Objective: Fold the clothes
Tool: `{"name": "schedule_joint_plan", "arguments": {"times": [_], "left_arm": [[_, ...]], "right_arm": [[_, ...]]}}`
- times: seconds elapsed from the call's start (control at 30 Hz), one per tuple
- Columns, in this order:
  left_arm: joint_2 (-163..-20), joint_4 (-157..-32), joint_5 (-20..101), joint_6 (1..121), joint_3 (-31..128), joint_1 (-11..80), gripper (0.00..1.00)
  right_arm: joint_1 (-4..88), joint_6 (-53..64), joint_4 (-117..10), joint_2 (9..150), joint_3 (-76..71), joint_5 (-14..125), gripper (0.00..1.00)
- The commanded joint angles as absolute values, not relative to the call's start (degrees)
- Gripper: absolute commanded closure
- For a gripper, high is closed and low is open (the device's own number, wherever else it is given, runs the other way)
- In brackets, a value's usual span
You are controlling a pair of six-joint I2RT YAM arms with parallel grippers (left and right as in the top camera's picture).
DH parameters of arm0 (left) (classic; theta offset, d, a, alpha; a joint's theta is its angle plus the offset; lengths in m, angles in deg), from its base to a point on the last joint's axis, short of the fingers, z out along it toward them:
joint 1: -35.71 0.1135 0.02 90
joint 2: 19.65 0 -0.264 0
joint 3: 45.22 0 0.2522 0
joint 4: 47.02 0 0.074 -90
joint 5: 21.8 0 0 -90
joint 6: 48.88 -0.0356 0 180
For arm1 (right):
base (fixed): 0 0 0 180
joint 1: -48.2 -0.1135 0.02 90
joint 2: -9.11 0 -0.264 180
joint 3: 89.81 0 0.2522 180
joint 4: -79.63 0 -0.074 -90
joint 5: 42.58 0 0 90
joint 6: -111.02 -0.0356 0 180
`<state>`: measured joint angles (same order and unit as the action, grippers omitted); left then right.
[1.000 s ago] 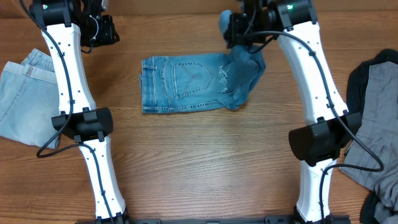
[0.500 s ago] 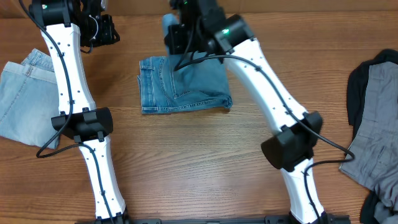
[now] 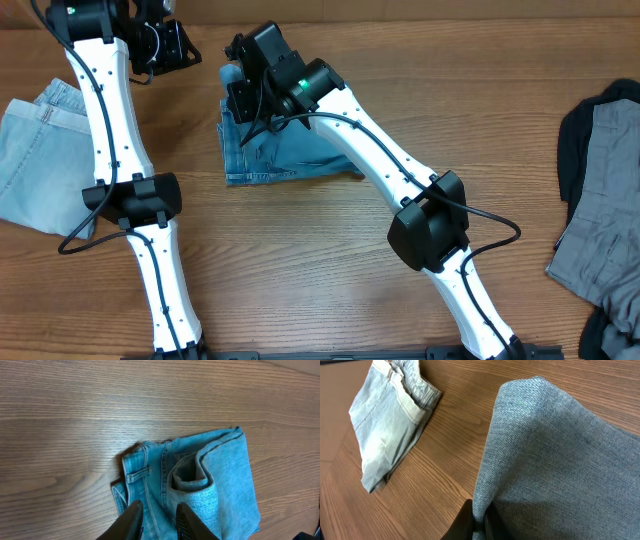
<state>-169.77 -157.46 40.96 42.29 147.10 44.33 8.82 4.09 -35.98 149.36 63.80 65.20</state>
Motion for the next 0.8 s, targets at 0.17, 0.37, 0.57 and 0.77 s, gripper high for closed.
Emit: {"name": "schedule_joint_plan", "arguments": {"times": [0.17, 0.37, 0.57, 0.77], "left_arm": [[-167.1, -157.6, 39.6, 42.9, 148.6, 44.3, 0.68], [-167.1, -157.6, 39.6, 42.9, 148.5, 41.8, 0.96], [-167.1, -157.6, 47.2, 42.6, 142.9, 36.6, 0.96], [-167.1, -157.3, 47.2, 42.4, 122.4, 34.8, 0.96]], "right_arm": [[8.7, 3.9, -41.1, 149.7, 58.5, 67.1, 0.00], [15.1, 10.4, -35.4, 147.3, 60.4, 79.7, 0.07], [24.6, 15.3, -15.8, 147.5, 60.4, 76.2, 0.70], [25.1, 15.5, -8.3, 147.5, 58.7, 67.2, 0.96]]}}
